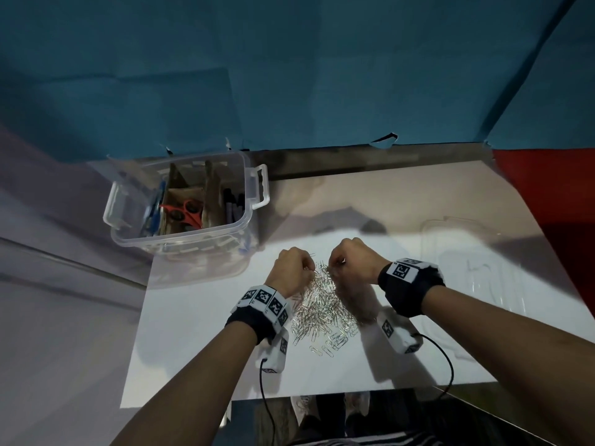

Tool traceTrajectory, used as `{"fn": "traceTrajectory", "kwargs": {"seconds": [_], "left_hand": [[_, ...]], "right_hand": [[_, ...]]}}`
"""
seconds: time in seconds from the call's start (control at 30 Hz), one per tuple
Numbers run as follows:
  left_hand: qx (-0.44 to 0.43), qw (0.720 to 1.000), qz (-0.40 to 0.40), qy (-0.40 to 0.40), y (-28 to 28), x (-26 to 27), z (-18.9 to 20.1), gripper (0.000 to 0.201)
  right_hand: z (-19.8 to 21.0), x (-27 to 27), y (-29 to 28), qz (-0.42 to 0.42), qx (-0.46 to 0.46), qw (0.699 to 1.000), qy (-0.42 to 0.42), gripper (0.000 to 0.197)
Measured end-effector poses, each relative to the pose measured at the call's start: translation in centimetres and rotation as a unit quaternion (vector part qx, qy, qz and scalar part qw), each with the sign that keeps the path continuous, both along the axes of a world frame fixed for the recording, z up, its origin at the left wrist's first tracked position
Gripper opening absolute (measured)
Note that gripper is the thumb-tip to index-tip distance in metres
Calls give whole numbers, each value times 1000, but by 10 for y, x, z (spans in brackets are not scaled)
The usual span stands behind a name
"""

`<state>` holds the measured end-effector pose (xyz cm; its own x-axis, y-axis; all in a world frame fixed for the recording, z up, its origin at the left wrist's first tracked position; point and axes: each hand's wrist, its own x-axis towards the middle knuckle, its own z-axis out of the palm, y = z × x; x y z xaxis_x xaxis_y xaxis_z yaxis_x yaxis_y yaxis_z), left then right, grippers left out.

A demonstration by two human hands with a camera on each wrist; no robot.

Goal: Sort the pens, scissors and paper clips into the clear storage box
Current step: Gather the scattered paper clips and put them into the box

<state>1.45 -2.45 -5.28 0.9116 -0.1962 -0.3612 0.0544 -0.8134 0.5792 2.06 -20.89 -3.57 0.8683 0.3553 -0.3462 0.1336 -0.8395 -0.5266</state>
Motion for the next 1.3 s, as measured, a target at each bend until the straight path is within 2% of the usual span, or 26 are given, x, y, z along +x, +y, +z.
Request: {"fn": "traceTrajectory", "kwargs": {"seconds": [0.47,0.67,0.83,1.0,1.2,1.3], "left_hand": [[-28,1000,-2,4,-1,2,17,13],[-70,997,-11,-9,1,8,29,8],[-120,993,-7,5,2,11,40,9],[-178,983,20,25,-1,12,68,6],[-169,985,44,-11,10,29,113,11],[-171,983,53,-40,27,38,140,11]], "right_hand": [[19,5,-7,9,7,1000,21,15],[35,12,-15,32,11,999,6,17],[47,17,-20,32,11,999,33,21],[63,22,-20,22,23,999,40,15],[94,38,0,-19,74,997,23,12],[115,47,20,-14,89,996,-6,11]]}}
